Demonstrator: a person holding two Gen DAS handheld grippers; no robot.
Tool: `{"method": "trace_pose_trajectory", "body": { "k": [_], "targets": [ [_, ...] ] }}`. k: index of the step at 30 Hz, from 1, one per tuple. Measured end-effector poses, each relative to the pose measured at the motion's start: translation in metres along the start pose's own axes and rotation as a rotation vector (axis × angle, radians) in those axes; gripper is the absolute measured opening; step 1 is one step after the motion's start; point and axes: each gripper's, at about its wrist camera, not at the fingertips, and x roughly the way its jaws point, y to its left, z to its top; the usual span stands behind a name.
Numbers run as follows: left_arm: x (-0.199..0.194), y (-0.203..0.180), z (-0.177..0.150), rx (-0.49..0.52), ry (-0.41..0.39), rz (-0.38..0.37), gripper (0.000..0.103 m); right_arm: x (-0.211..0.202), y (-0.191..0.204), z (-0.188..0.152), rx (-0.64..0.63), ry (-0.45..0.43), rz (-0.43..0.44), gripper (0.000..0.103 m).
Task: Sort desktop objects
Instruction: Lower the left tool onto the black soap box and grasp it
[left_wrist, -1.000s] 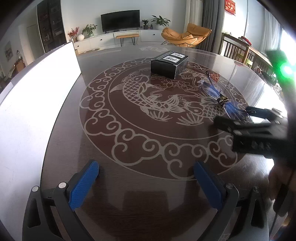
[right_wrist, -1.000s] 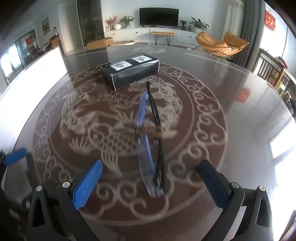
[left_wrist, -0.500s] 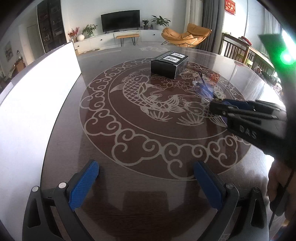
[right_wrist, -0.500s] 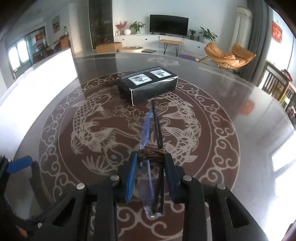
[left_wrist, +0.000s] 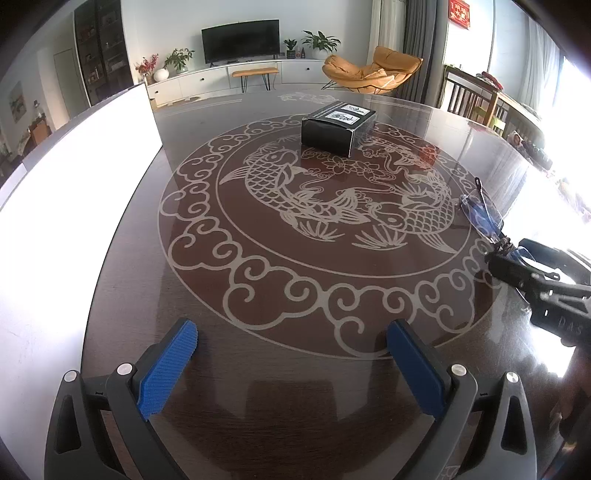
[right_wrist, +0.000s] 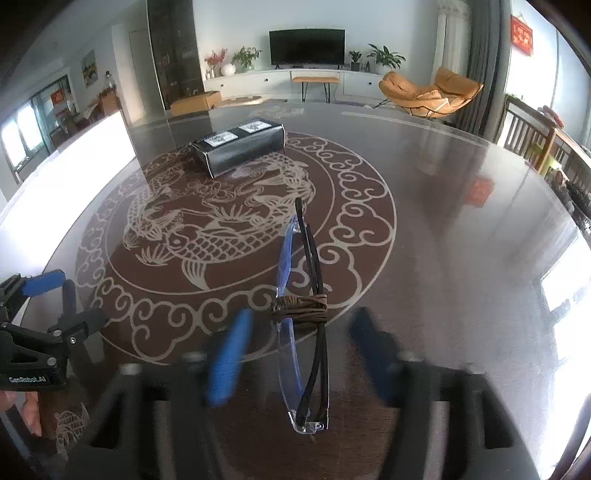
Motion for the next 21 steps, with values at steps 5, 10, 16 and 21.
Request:
{"method": "trace_pose_trajectory", "body": {
  "k": [5,10,16,21],
  "targets": [
    [0.0,0.0,0.0,-0.001,0.0,0.0,0.103,-0.001,0.003,-0.002,-0.005,0.002,0.005,0.081],
    [0.008,-0.001,0.012,-0.002,0.01,-0.005,0.103,0.0,0.005,-0.003,-0.015,0.01,-0.001,0.084],
    [0.04,-0.017,0.059,0.109,0.011,-0.081,0.103,0.0,0.004,-0.003,-0.012,0.008,0.005,0.085],
    [0.07,-0.023,0.102,0.211,0.01,-0.155,0.103,-0.001,0.003,-0.003,-0.012,0.008,0.006,0.085]
  ]
}}
